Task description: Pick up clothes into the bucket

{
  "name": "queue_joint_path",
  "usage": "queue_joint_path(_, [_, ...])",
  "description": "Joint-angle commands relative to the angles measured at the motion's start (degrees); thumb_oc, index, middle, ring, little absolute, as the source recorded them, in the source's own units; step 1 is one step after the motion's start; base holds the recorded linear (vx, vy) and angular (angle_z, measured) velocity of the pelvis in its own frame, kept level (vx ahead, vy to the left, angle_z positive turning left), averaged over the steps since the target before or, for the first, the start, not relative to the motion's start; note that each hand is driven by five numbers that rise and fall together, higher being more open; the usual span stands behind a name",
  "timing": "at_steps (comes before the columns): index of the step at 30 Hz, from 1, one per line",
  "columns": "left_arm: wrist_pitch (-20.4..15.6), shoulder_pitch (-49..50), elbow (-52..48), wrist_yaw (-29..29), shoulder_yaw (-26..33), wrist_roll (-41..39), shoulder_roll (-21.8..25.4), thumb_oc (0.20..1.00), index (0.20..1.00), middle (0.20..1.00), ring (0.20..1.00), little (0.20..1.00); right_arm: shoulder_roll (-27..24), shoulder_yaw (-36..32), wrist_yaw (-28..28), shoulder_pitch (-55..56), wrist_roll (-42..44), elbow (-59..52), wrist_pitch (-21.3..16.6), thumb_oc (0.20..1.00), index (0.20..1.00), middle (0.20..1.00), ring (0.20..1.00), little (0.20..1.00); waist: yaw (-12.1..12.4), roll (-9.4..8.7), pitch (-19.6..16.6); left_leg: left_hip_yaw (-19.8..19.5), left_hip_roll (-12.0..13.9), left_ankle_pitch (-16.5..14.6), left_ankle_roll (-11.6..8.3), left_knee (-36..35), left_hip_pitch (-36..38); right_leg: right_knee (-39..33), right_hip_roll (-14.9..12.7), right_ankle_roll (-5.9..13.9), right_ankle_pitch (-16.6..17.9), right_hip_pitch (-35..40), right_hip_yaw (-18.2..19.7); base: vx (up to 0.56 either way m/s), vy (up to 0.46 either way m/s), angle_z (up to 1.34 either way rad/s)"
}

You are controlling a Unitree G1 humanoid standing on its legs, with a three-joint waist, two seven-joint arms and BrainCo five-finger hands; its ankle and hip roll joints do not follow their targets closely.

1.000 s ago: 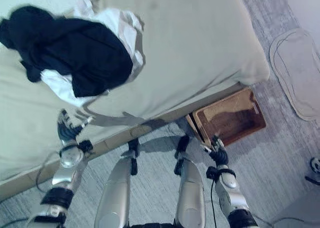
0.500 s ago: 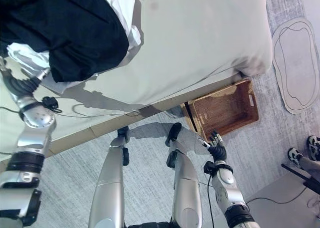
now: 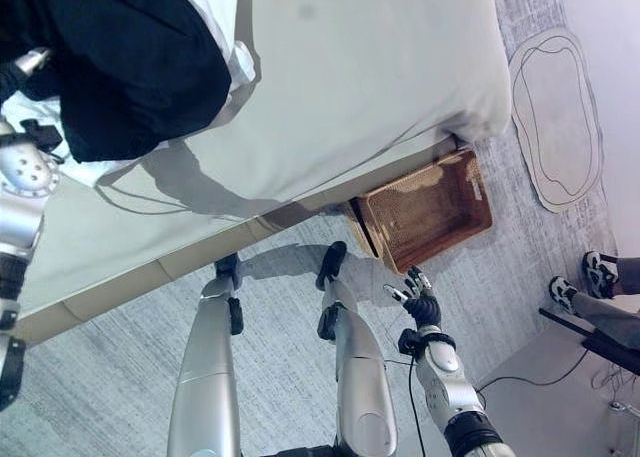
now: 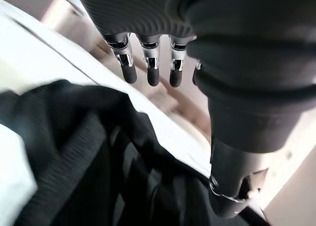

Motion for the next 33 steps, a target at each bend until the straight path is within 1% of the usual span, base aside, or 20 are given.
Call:
queue_joint_path(1, [-1.9,-2.4,0.7,-2.8,-0.7,3.8,0.9,1.000,1.000,1.000,1.000,1.000,-2.9,-1.7,1.0,0.1,1.2,-0.5,-2.3,1.000,1.000,1.000,1.000,1.000,1.8,-0.99,-0.9,1.5,0.1,-3.2,-0.74,-0.4,1.5,0.5,-7.3,8.22,3.7,6.6,-0.3,0.01,0.034,-0.03])
queue_joint_path(4, [-1.7,-4.2,2.0,-5.1,-3.9,4.2,1.0,1.000,1.000,1.000,1.000,1.000,-3.4,-1.9,1.2,-0.1,1.2,-0.8,-2.4,1.000,1.000,1.000,1.000,1.000,1.3,-1.01,-1.1,1.7,0.1,-3.3,-0.61,-0.3,1.3,0.2,-7.3,8.36,4.0,6.7,-0.3,0.02,0.034,-0.04])
queue_joint_path(5, [-1.2,-5.3,3.7,-7.0,-5.6,3.9,0.9,1.000,1.000,1.000,1.000,1.000,-3.9,-2.2,1.1,-0.5,1.0,-1.0,-2.4,1.000,1.000,1.000,1.000,1.000,1.0,-1.07,-1.2,1.9,0.1,-3.4,-0.48,-0.1,1.2,0.0,-7.3,8.40,4.3,6.6,-0.3,0.01,0.037,-0.03])
queue_joint_path(7, [-1.3,-5.9,4.5,-7.6,-6.3,3.6,0.8,1.000,1.000,1.000,1.000,1.000,-4.0,-2.4,1.1,-0.6,1.0,-1.1,-2.4,1.000,1.000,1.000,1.000,1.000,1.0,-1.05,-1.0,2.0,0.1,-3.4,-0.41,0.0,1.1,-0.1,-7.3,8.41,4.4,6.6,-0.2,0.00,0.018,-0.01])
queue_joint_path(9, [-1.3,-6.2,7.0,-9.9,-7.2,2.4,0.5,1.000,1.000,1.000,1.000,1.000,-4.4,-2.7,1.2,-0.8,0.9,-1.7,-2.3,1.000,1.000,1.000,1.000,1.000,0.7,-0.98,-0.9,2.1,0.2,-3.4,-0.35,0.2,1.0,-0.2,-7.2,8.41,4.4,6.4,0.0,-0.01,0.045,-0.02])
queue_joint_path(11, [-1.3,-7.2,9.4,-10.9,-8.3,1.5,0.3,1.000,1.000,1.000,1.000,1.000,-4.7,-2.9,1.2,-1.0,0.8,-2.3,-2.3,1.000,1.000,1.000,1.000,1.000,0.4,-1.07,-0.7,2.3,0.1,-3.4,-0.20,0.3,0.7,-0.2,-7.2,8.36,4.5,6.0,0.3,-0.02,0.047,-0.03])
queue_joint_path(13, [-0.7,-8.5,11.8,-12.5,-9.9,1.3,0.2,1.000,1.000,1.000,1.000,1.000,-5.1,-3.2,1.1,-1.2,0.9,-2.8,-2.3,1.000,1.000,1.000,1.000,1.000,0.1,-1.10,-0.7,2.4,0.2,-3.3,-0.12,0.6,0.2,-0.1,-7.1,8.34,4.5,5.3,0.4,-0.01,0.038,-0.08])
queue_joint_path(18, [0.1,-9.6,15.2,-14.9,-10.7,-0.1,-1.0,1.000,1.000,1.000,1.000,1.000,-5.2,-4.1,1.2,-1.1,1.0,-3.6,-1.9,1.000,1.000,1.000,1.000,1.000,-0.3,-1.05,-0.6,2.4,0.0,-3.1,-0.02,0.6,-0.7,0.1,-7.3,8.29,4.2,4.3,0.3,-0.01,0.009,-0.04])
queue_joint_path(20, [1.4,-10.6,17.1,-15.4,-11.8,1.7,-1.1,1.000,1.000,1.000,1.000,1.000,-5.3,-4.0,1.3,-1.1,1.0,-3.8,-1.9,1.000,1.000,1.000,1.000,1.000,-0.6,-1.05,-0.6,2.5,0.0,-3.0,0.00,0.6,-0.9,0.2,-7.4,8.30,4.2,3.8,0.4,0.00,0.000,0.00])
queue_joint_path(21, [1.3,-10.8,17.2,-15.4,-12.0,1.7,-1.1,1.000,1.000,1.000,1.000,1.000,-5.2,-4.1,1.3,-1.1,1.0,-3.8,-1.9,1.000,1.000,1.000,1.000,1.000,-0.6,-1.07,-0.6,2.5,0.0,-3.0,0.00,0.7,-0.9,0.3,-7.5,8.30,4.2,3.7,0.4,0.00,0.000,0.00])
queue_joint_path(22, [3.3,-12.8,19.2,-16.6,-13.9,4.0,-1.4,1.000,1.000,1.000,1.000,1.000,-5.5,-4.0,1.4,-1.1,1.0,-4.1,-1.7,1.000,1.000,1.000,1.000,1.000,-0.8,-0.85,-0.7,2.4,0.0,-2.9,0.01,0.6,-1.2,0.6,-7.6,8.32,4.3,3.2,0.4,0.00,0.000,0.00])
queue_joint_path(23, [3.3,-13.0,19.3,-16.6,-14.0,4.0,-1.4,1.000,1.000,1.000,1.000,1.000,-5.4,-4.1,1.4,-1.1,1.0,-4.1,-1.7,1.000,1.000,1.000,1.000,1.000,-0.8,-0.87,-0.7,2.4,0.0,-2.9,0.01,0.6,-1.2,0.6,-7.6,8.32,4.3,3.2,0.3,0.00,0.000,0.00])
queue_joint_path(26, [4.8,-15.1,20.4,-18.3,-15.7,6.0,-1.4,1.000,1.000,1.000,1.000,1.000,-5.4,-4.3,1.5,-1.0,1.3,-4.5,-1.4,1.000,1.000,1.000,1.000,1.000,-0.8,-0.72,-0.7,2.3,-0.1,-2.7,0.00,0.5,-1.6,0.9,-7.6,8.35,4.2,2.8,0.2,0.00,0.000,0.00])
queue_joint_path(27, [4.8,-15.4,19.8,-18.9,-15.8,6.3,-1.2,0.928,0.928,0.928,0.928,0.928,-5.1,-4.5,1.8,-0.9,1.7,-4.8,-1.1,1.000,1.000,1.000,1.000,1.000,-0.6,-0.67,-0.6,2.2,-0.1,-2.6,-0.04,0.3,-1.8,0.9,-7.7,8.36,4.2,2.7,0.1,0.00,0.000,0.00])
queue_joint_path(28, [4.8,-15.4,19.7,-18.9,-15.8,6.3,-1.1,0.777,0.777,0.777,0.777,0.777,-5.1,-4.5,1.9,-0.9,1.7,-4.8,-1.1,1.000,1.000,1.000,1.000,1.000,-0.7,-0.66,-0.6,2.2,-0.1,-2.6,-0.04,0.3,-1.8,0.9,-7.7,8.36,4.2,2.7,0.1,0.00,0.000,0.00])
queue_joint_path(29, [4.4,-15.0,19.5,-18.9,-15.5,6.2,-0.9,0.369,0.369,0.369,0.369,0.369,-4.9,-4.5,2.0,-0.7,1.7,-4.9,-1.1,1.000,1.000,1.000,1.000,1.000,-0.5,-0.61,-0.7,2.2,-0.1,-2.5,-0.06,0.1,-1.8,0.9,-7.7,8.37,4.2,2.6,0.0,0.00,0.000,0.00])
queue_joint_path(30, [4.0,-13.8,18.3,-18.5,-14.4,6.2,-0.7,0.200,0.200,0.200,0.200,0.200,-4.7,-4.5,2.3,-0.3,1.6,-5.3,-1.0,1.000,1.000,1.000,1.000,1.000,-0.3,-0.60,-0.7,2.2,-0.1,-2.3,-0.04,-0.3,-1.6,0.9,-7.7,8.34,4.0,2.7,-0.2,0.00,0.000,0.00])
queue_joint_path(33, [3.8,-12.4,17.0,-18.1,-13.3,6.6,-0.7,0.200,0.200,0.200,0.200,0.200,-4.8,-4.5,2.5,-0.1,1.5,-5.2,-1.0,1.000,1.000,1.000,1.000,1.000,-0.2,-0.51,-0.9,2.1,-0.1,-2.3,-0.06,-0.4,-1.5,1.1,-7.7,8.26,3.8,2.8,-0.2,0.00,0.000,0.00])
